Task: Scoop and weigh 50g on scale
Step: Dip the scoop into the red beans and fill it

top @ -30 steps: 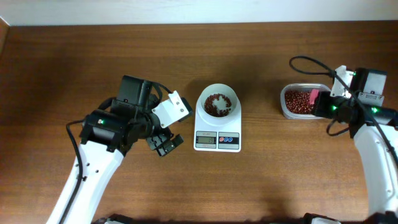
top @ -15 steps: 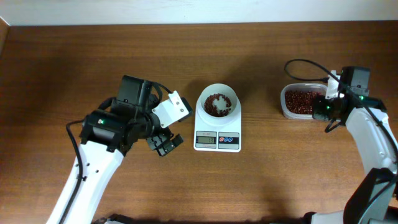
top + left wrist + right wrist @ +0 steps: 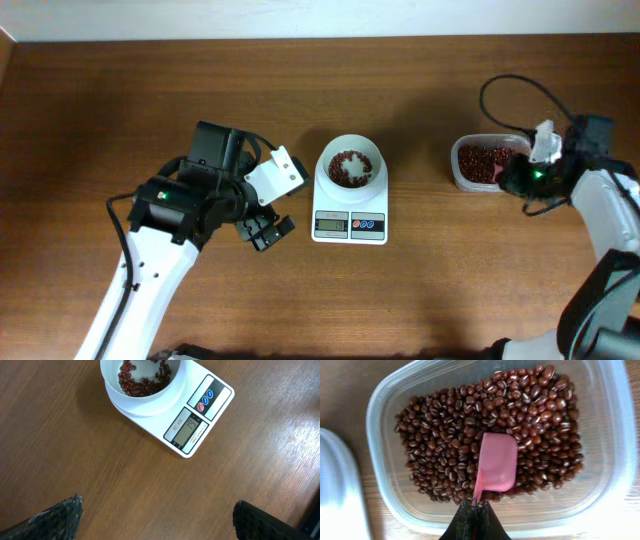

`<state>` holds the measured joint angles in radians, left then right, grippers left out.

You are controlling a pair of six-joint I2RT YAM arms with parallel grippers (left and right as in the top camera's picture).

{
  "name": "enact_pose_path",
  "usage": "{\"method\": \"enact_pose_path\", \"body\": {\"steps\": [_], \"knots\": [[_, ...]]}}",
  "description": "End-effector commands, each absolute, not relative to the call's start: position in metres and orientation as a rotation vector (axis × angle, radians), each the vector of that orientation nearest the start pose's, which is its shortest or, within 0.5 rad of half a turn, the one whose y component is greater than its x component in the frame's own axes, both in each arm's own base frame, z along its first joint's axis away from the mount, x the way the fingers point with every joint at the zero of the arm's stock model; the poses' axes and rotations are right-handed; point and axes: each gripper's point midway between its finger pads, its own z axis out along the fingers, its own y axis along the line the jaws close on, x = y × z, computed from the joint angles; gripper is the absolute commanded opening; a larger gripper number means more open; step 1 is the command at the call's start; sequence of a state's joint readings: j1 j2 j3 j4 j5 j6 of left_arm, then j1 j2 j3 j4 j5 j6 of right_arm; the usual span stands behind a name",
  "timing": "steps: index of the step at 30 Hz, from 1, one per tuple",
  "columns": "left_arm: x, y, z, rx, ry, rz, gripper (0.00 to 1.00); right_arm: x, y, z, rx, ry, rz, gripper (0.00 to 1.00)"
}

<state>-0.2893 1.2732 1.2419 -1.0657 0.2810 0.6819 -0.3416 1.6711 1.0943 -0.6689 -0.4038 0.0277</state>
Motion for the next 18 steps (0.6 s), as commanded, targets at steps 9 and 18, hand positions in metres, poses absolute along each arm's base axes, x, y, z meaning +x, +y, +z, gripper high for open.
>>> {"method": "enact_pose_path", "body": {"steps": [9,18], "knots": [[0.274,-0.132,0.214,1.306,2.233,-0.237,0.99,0.358,-0.076,0.115,0.596,2.352,1.077,0.04],[0.274,-0.132,0.214,1.306,2.233,-0.237,0.99,0.360,-0.065,0.138,0.547,2.232,1.254,0.04]]}}
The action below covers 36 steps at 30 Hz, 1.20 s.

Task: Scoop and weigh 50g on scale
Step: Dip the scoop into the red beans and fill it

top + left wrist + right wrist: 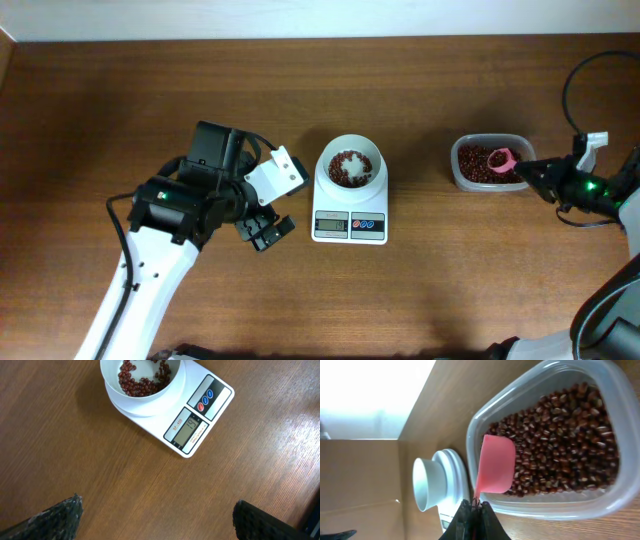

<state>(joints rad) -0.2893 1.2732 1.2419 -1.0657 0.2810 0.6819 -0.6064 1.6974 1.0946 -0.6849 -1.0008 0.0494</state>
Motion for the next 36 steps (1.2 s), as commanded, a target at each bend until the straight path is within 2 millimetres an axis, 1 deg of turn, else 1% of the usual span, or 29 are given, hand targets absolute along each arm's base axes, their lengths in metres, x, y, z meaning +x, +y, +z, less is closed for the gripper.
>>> {"method": "enact_pose_path", "body": {"steps": [1,2,3,4,5,6,9,14,16,17,18,25,28,30,33,34,35,36], "knots": [[0.274,-0.132,0.214,1.306,2.233,-0.237,0.99,0.361,-0.065,0.140,0.540,2.224,1.262,0.04],[0.274,-0.132,0.214,1.306,2.233,-0.237,0.99,0.360,-0.072,0.128,0.596,2.277,1.186,0.04],[0.274,-0.132,0.214,1.306,2.233,-0.237,0.99,0.357,-0.079,0.116,0.700,2.332,1.123,0.04],[0.274,-0.132,0.214,1.306,2.233,-0.237,0.99,0.357,-0.077,0.118,0.686,2.325,1.139,0.04],[0.274,-0.132,0.214,1.306,2.233,-0.237,0.99,0.359,-0.069,0.131,0.578,2.266,1.213,0.04],[0.274,-0.132,0.214,1.306,2.233,-0.237,0.99,0.361,-0.068,0.135,0.563,2.244,1.235,0.04],[0.274,-0.132,0.214,1.306,2.233,-0.237,0.99,0.361,-0.066,0.138,0.569,2.228,1.263,0.04],[0.274,-0.132,0.214,1.306,2.233,-0.237,0.99,0.362,-0.057,0.156,0.521,2.145,1.385,0.04],[0.274,-0.132,0.214,1.306,2.233,-0.237,0.99,0.362,-0.058,0.152,0.529,2.161,1.360,0.04],[0.274,-0.132,0.214,1.306,2.233,-0.237,0.99,0.361,-0.065,0.140,0.565,2.220,1.276,0.04],[0.274,-0.132,0.214,1.306,2.233,-0.237,0.99,0.361,-0.068,0.134,0.599,2.246,1.243,0.04],[0.274,-0.132,0.214,1.306,2.233,-0.237,0.99,0.362,-0.048,0.177,0.471,2.043,1.520,0.04],[0.274,-0.132,0.214,1.306,2.233,-0.237,0.99,0.362,-0.041,0.179,0.449,2.039,1.547,0.04],[0.274,-0.132,0.214,1.306,2.233,-0.237,0.99,0.364,-0.030,0.180,0.418,2.054,1.563,0.04],[0.274,-0.132,0.214,1.306,2.233,-0.237,0.99,0.366,-0.005,0.179,0.342,2.090,1.594,0.04],[0.274,-0.132,0.214,1.306,2.233,-0.237,0.99,0.367,0.007,0.179,0.302,2.105,1.609,0.04],[0.274,-0.132,0.214,1.306,2.233,-0.237,0.99,0.367,0.014,0.179,0.289,2.115,1.620,0.04],[0.274,-0.132,0.214,1.306,2.233,-0.237,0.99,0.369,0.026,0.179,0.275,2.138,1.639,0.04]]}}
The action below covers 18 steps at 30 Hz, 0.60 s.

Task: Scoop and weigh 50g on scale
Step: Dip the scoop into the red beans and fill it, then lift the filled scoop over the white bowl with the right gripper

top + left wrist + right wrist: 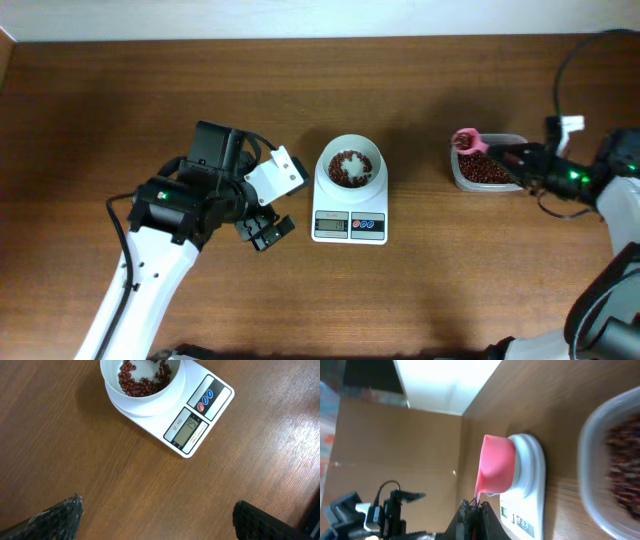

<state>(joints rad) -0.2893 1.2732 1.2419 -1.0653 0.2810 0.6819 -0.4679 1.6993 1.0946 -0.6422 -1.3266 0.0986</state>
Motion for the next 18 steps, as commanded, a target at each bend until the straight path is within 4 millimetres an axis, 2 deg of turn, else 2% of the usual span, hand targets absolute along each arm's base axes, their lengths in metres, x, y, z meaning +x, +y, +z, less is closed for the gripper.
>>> {"method": "enact_pose_path", "body": {"steps": [1,4,9,14,15,18], "knots": [[0.274,-0.132,0.214,1.305,2.233,-0.237,0.99,0.371,0.037,0.180,0.246,2.148,1.654,0.04],[0.274,-0.132,0.214,1.305,2.233,-0.237,0.99,0.378,0.074,0.176,0.198,2.226,1.654,0.04],[0.274,-0.132,0.214,1.306,2.233,-0.237,0.99,0.376,0.129,0.167,0.087,2.333,1.633,0.04],[0.274,-0.132,0.214,1.306,2.233,-0.237,0.99,0.378,0.158,0.144,0.012,2.442,1.429,0.04],[0.274,-0.132,0.214,1.306,2.233,-0.237,0.99,0.381,0.168,0.142,-0.108,2.422,1.340,0.04],[0.274,-0.132,0.214,1.306,2.233,-0.237,0.99,0.386,0.185,0.137,-0.247,2.398,1.204,0.04]]}}
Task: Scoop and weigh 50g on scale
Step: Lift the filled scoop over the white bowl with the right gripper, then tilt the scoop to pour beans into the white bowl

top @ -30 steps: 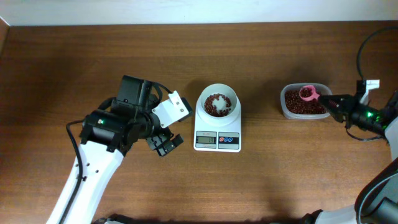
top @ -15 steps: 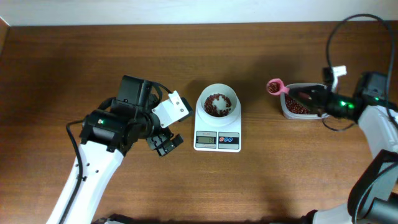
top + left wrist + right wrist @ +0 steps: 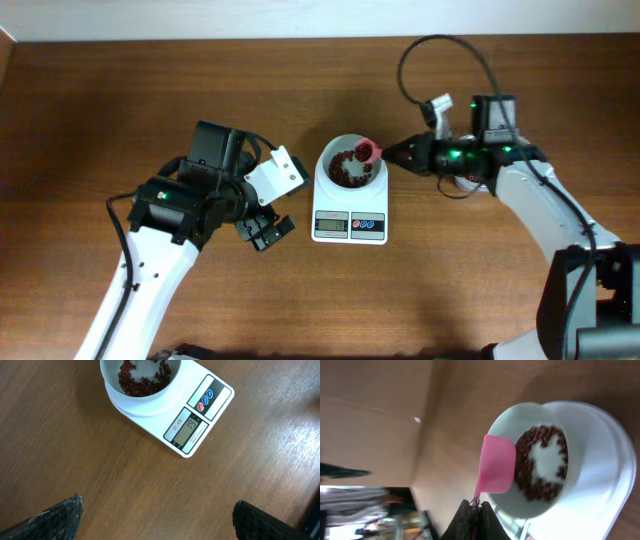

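A white bowl (image 3: 348, 165) with red beans (image 3: 540, 467) sits on the white scale (image 3: 350, 222). My right gripper (image 3: 398, 155) is shut on the handle of a pink scoop (image 3: 368, 150), which hangs over the bowl's right rim. In the right wrist view the pink scoop (image 3: 497, 465) shows its flat side beside the bowl (image 3: 570, 490), so its load is hidden. My left gripper (image 3: 265, 232) stands open left of the scale, nothing between its fingers (image 3: 55, 517). The scale's display (image 3: 189, 427) is lit but unreadable.
The bean container is mostly covered by my right arm (image 3: 520, 185) at the right. A black cable (image 3: 440, 50) loops above that arm. Bare wooden table (image 3: 450, 290) lies in front of the scale.
My right gripper has moved left with the pink scoop, from the bean container's left edge to over the bowl on the scale. The left arm has not moved.
The scoop lay in the beans in the container, my right gripper shut on its handle. Then it was tilted there, then held above the container's left edge. Now it is over the bowl. My left gripper stayed open beside the scale throughout.
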`<state>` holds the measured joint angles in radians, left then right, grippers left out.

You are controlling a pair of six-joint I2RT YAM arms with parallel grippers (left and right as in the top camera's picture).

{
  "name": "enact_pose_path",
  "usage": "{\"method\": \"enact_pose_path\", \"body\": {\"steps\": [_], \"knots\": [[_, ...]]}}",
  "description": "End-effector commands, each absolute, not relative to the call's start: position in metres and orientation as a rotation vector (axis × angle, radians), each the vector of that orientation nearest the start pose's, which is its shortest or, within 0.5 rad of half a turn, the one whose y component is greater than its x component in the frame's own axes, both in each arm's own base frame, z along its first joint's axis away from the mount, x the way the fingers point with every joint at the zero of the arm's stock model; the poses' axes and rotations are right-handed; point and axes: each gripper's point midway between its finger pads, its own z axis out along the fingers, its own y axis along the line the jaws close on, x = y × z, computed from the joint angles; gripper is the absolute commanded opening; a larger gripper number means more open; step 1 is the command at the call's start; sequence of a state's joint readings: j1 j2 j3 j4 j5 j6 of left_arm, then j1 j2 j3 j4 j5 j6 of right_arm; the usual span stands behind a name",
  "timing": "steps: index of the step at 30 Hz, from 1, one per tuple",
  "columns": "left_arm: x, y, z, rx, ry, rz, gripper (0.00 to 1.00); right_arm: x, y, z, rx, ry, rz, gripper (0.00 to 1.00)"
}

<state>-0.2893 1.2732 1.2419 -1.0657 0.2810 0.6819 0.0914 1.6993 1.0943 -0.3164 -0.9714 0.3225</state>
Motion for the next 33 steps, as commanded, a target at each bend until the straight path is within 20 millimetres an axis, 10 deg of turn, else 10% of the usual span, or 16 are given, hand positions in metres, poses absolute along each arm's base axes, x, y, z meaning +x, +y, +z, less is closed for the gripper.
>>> {"method": "enact_pose_path", "body": {"steps": [1,6,33], "knots": [[0.274,-0.132,0.214,1.306,2.233,-0.237,0.99,0.388,0.189,0.133,-0.275,2.407,1.142,0.04],[0.274,-0.132,0.214,1.305,2.233,-0.237,0.99,0.396,0.191,0.129,-0.327,2.476,0.839,0.04],[0.274,-0.132,0.214,1.306,2.233,-0.237,0.99,0.382,0.215,0.156,-0.560,2.499,0.438,0.04]]}}
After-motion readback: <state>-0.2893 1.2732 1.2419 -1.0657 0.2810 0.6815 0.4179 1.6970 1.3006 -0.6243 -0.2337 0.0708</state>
